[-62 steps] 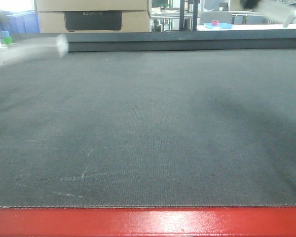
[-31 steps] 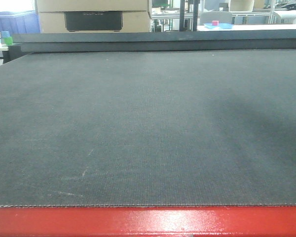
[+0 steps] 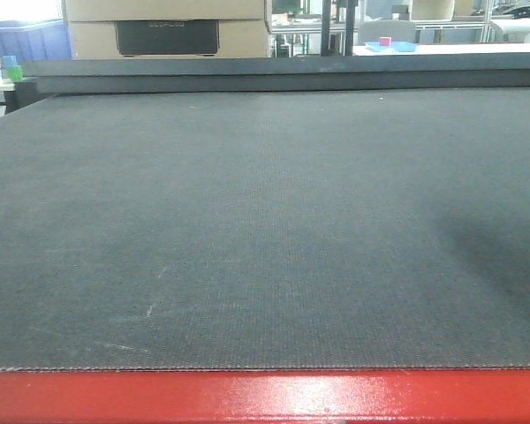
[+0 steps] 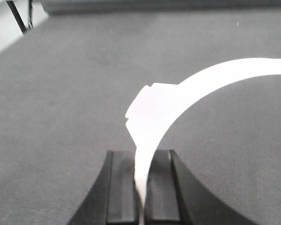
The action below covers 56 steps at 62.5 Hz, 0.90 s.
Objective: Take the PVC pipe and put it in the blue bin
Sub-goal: 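Hold both clamps raised while the base backs away from the table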
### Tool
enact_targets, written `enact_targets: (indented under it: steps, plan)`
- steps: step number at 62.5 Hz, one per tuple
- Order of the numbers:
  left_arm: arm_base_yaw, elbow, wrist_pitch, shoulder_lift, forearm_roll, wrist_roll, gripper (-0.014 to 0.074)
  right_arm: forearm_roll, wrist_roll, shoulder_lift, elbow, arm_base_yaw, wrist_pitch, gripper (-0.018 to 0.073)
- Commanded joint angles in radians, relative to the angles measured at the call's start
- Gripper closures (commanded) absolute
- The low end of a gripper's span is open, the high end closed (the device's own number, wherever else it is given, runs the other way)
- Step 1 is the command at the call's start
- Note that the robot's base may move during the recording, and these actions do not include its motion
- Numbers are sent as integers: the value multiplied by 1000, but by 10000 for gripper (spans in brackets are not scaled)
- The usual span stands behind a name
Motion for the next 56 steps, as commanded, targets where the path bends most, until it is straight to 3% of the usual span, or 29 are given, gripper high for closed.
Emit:
enact_targets:
  steps: [1, 10, 18, 23, 30, 38, 48, 56]
  plan:
    - [-5, 12, -67, -48, -6, 1, 707, -61, -10, -72, 23, 1, -43, 728]
    - [-17, 10, -108, -84, -15, 1, 707, -165, -10, -153, 23, -2, -44, 728]
    - [-81, 9, -81, -81, 94, 49, 707, -168, 18, -185, 21, -3, -42, 728]
    - [-128, 9, -108, -72, 99, 51, 707, -168, 92, -192, 21, -3, -40, 728]
    - [-165, 9, -134, -67, 102, 51, 707, -168, 102, -193, 19, -3, -40, 728]
    - [-167, 9, -135, -67, 102, 51, 707, -169, 102, -193, -13, -3, -48, 728]
    - [-167, 9, -128, -67, 102, 51, 707, -269, 101, -193, -36, -3, -46, 728]
    - [-167, 9, -128, -67, 102, 51, 707, -273, 101, -193, -36, -3, -39, 728]
